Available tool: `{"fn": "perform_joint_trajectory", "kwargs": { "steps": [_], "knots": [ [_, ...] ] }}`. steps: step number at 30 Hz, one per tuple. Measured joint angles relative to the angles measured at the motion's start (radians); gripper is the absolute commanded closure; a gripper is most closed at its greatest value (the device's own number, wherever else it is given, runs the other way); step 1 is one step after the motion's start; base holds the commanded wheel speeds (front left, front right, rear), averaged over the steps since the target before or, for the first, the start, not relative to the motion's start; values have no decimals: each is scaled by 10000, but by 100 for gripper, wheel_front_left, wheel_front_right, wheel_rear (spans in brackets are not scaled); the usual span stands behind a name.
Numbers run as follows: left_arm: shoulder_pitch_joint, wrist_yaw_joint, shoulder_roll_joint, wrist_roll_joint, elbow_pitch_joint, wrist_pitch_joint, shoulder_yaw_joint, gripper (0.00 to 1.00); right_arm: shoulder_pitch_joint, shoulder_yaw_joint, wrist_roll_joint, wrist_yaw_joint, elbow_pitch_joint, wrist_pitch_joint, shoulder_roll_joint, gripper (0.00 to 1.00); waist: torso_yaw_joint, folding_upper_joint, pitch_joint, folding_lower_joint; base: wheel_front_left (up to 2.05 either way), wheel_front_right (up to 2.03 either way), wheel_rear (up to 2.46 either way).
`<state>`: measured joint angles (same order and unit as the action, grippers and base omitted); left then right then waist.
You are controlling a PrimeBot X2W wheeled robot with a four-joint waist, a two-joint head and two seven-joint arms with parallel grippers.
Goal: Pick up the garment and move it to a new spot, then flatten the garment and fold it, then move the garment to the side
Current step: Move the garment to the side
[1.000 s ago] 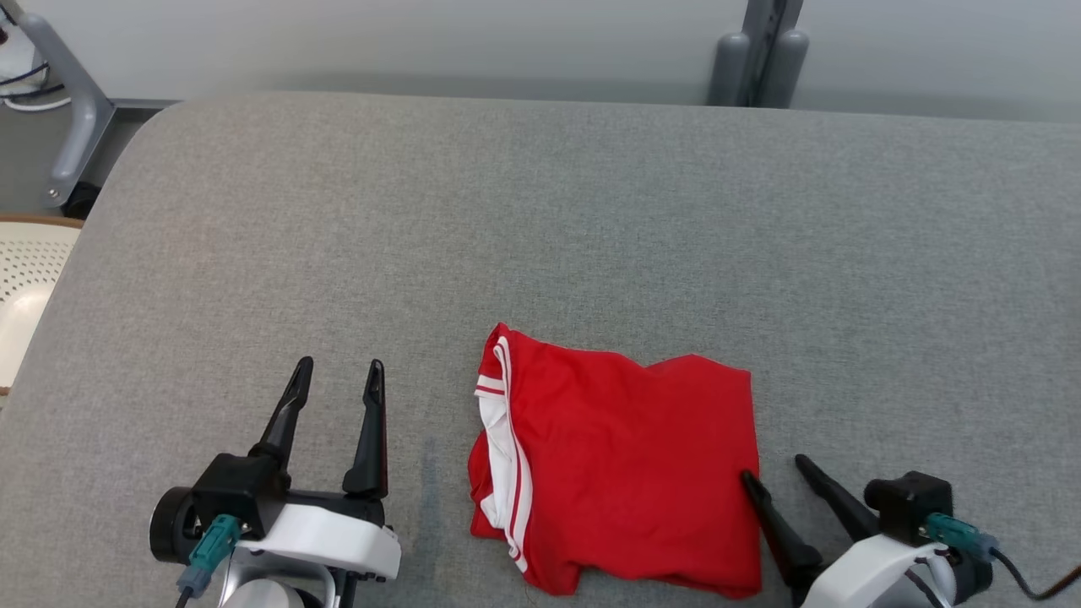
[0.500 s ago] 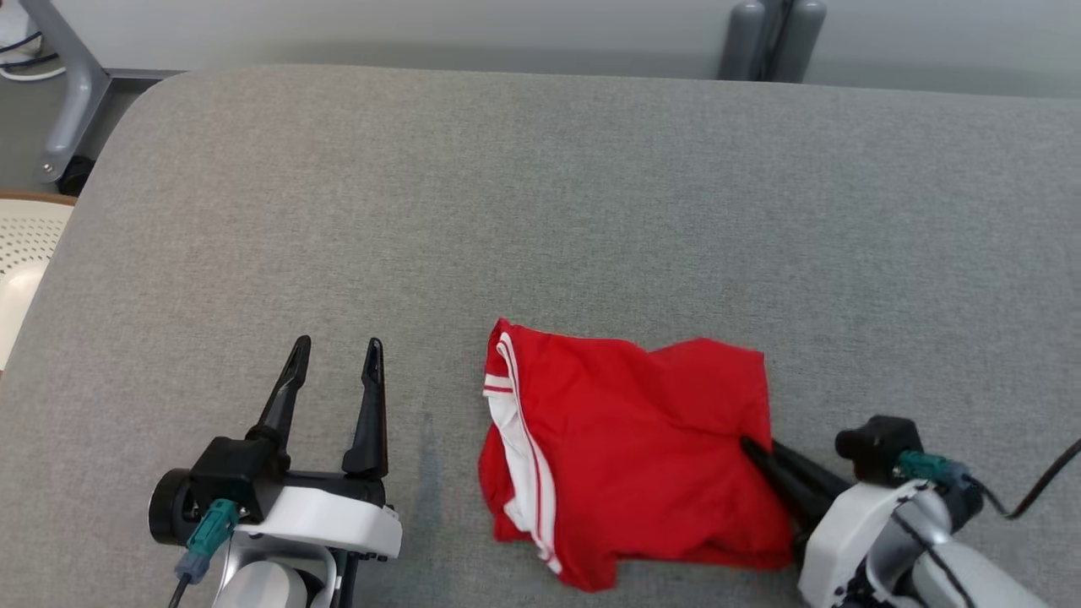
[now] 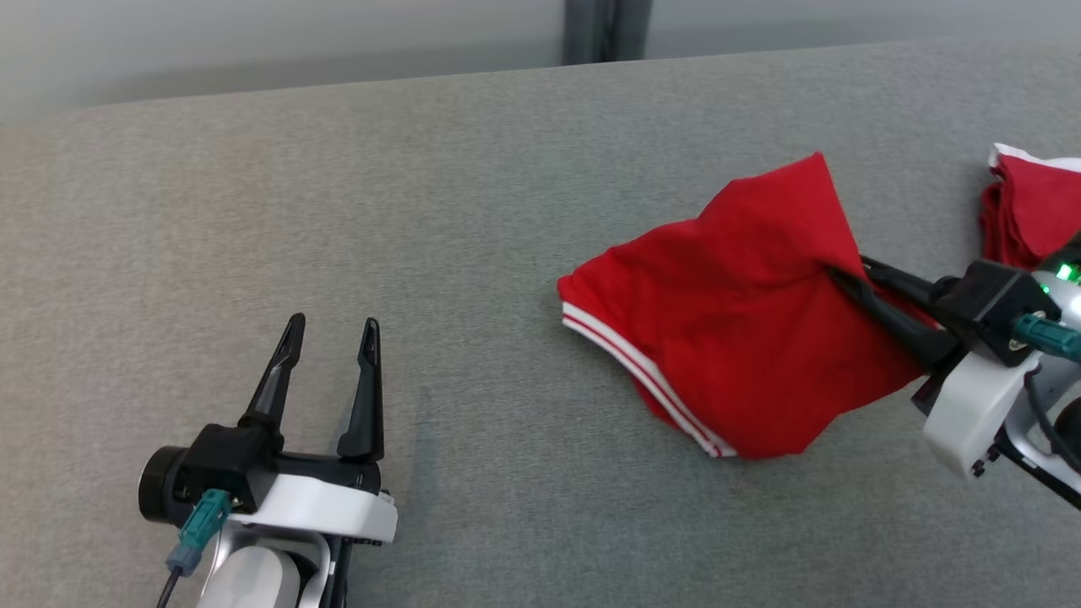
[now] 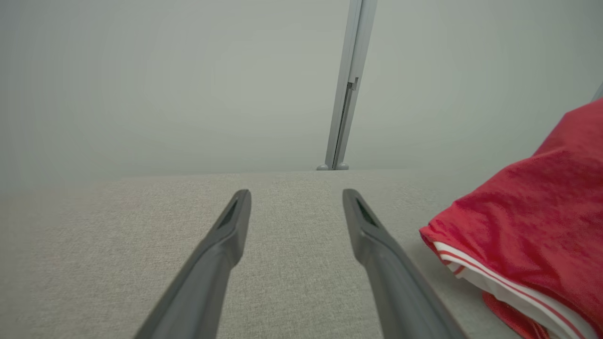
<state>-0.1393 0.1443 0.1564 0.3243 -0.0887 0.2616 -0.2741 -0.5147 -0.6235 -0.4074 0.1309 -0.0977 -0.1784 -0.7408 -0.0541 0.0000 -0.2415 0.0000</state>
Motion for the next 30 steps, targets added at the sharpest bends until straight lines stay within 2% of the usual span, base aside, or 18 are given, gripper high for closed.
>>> {"fn": "perform_joint_trajectory", "kwargs": {
  "steps": [2, 3, 4, 6, 11, 16, 22, 30],
  "knots": [
    [-149, -56, -4, -63, 12, 0, -8, 0, -333, -77, -10, 0, -372, -280, -399, 100, -325, 0, -49, 0, 0, 0, 0],
    [-149, -56, -4, -63, 12, 0, -8, 0, -333, -77, -10, 0, -372, -280, -399, 100, -325, 0, -49, 0, 0, 0, 0],
    [-253, -111, -19, -111, 13, 0, -38, 0, -609, -121, -167, 0, -596, -460, -677, 100, -639, 0, -123, 0, 0, 0, 0],
    [-303, -113, -21, -159, 19, 0, -44, 0, -745, -173, -178, 0, -642, -497, -807, 100, -792, 0, -172, 0, 0, 0, 0],
    [-651, -215, 21, -286, 0, 2, -176, 0, -1330, -345, -602, 2, -186, -109, -1361, 100, -1388, 0, -573, 0, 0, 0, 0],
    [-1161, -291, 247, -518, 86, -169, -316, 0, -2080, -232, -1264, 2, 1684, 1260, -1588, 100, -1818, 0, -1337, 0, 0, 0, 0],
    [-1712, -380, 430, -784, 370, -477, -535, 0, -2666, 119, -1611, 2, 4086, 2380, -1785, 100, -1939, 0, -2240, 0, 0, 0, 0],
    [-2119, -389, 702, -1041, 813, -821, -671, 0, -3537, 673, -1588, 2, 7049, 3200, -1668, 100, -1927, 0, -3321, 0, 0, 0, 0]
  ]
}}
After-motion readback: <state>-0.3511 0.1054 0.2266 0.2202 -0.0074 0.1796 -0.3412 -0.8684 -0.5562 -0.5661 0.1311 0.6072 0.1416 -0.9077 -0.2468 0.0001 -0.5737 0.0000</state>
